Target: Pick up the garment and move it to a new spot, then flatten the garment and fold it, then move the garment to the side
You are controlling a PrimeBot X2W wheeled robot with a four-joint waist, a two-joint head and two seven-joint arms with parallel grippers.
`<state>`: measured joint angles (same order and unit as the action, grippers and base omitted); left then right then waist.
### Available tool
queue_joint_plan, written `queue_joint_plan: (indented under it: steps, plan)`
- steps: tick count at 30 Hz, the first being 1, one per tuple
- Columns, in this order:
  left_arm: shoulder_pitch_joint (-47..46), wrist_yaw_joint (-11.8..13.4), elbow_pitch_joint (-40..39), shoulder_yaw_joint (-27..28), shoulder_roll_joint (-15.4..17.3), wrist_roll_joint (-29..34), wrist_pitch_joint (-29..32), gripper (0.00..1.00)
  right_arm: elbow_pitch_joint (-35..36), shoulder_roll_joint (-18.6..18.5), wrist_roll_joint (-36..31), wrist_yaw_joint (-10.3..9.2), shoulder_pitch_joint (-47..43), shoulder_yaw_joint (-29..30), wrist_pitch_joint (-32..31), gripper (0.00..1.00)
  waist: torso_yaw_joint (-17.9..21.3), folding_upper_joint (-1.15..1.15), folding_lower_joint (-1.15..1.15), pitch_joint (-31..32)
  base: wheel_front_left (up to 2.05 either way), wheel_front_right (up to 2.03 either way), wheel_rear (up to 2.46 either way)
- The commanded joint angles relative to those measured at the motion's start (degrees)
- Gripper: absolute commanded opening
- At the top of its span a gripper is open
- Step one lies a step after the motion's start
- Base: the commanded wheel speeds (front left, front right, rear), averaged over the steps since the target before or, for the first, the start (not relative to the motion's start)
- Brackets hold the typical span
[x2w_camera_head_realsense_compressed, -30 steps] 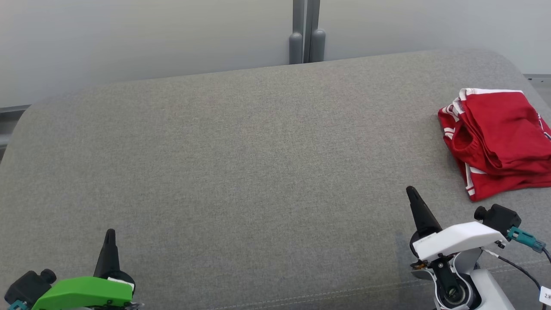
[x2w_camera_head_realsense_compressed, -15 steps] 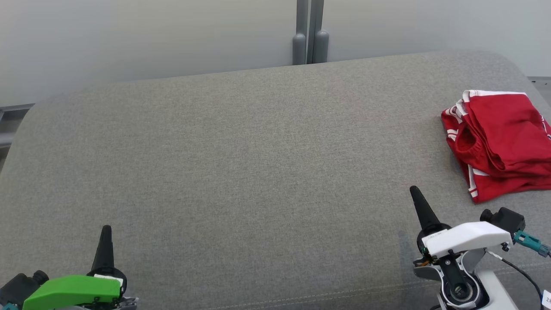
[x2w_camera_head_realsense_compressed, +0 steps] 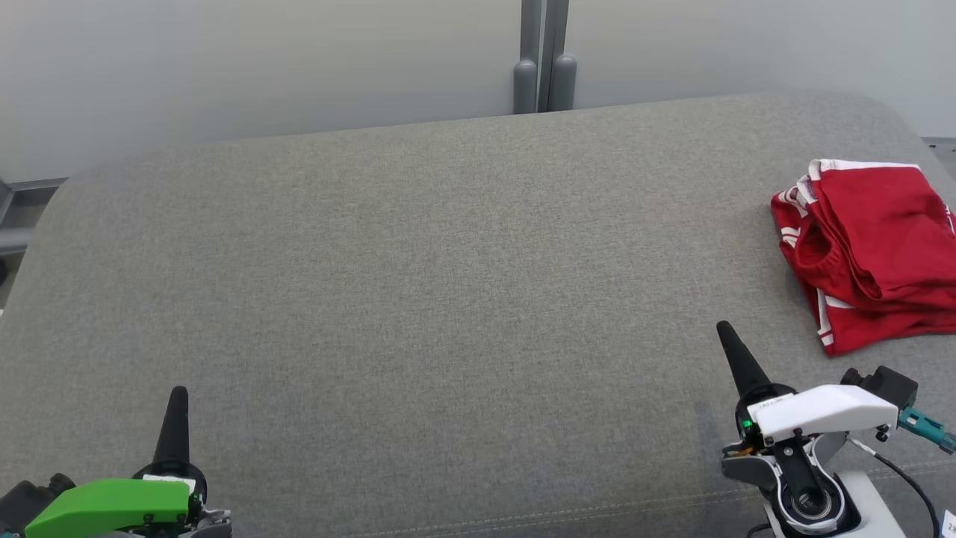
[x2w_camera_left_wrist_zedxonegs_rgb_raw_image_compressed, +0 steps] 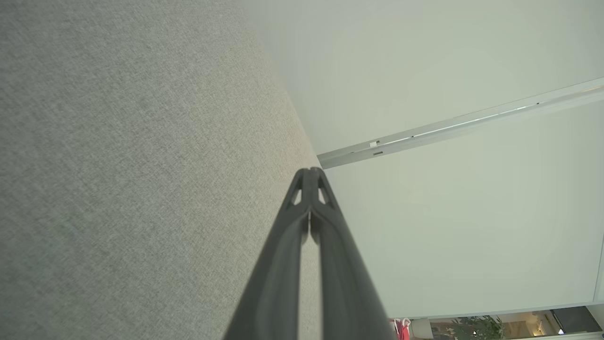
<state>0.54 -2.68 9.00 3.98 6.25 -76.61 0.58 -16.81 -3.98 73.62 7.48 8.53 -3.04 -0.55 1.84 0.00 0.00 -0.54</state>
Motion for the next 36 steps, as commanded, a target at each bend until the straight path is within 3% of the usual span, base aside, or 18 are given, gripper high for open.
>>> queue_joint_plan:
  steps: [1,36]
  plan:
    - [-1.3,-0.6,-0.6,0.7,0.0,-1.4,0.4,0.00,0.5,-0.3,1.3,0.02,0.9,0.3,-0.3,0.00,0.0,0.00,0.00,0.0,0.00,0.00,0.00]
    - [-1.8,-3.4,-1.0,5.2,-2.1,-14.3,4.6,0.00,0.4,-0.3,17.2,0.02,0.8,2.1,-3.1,0.00,-1.4,0.00,0.00,0.4,0.00,0.00,0.00]
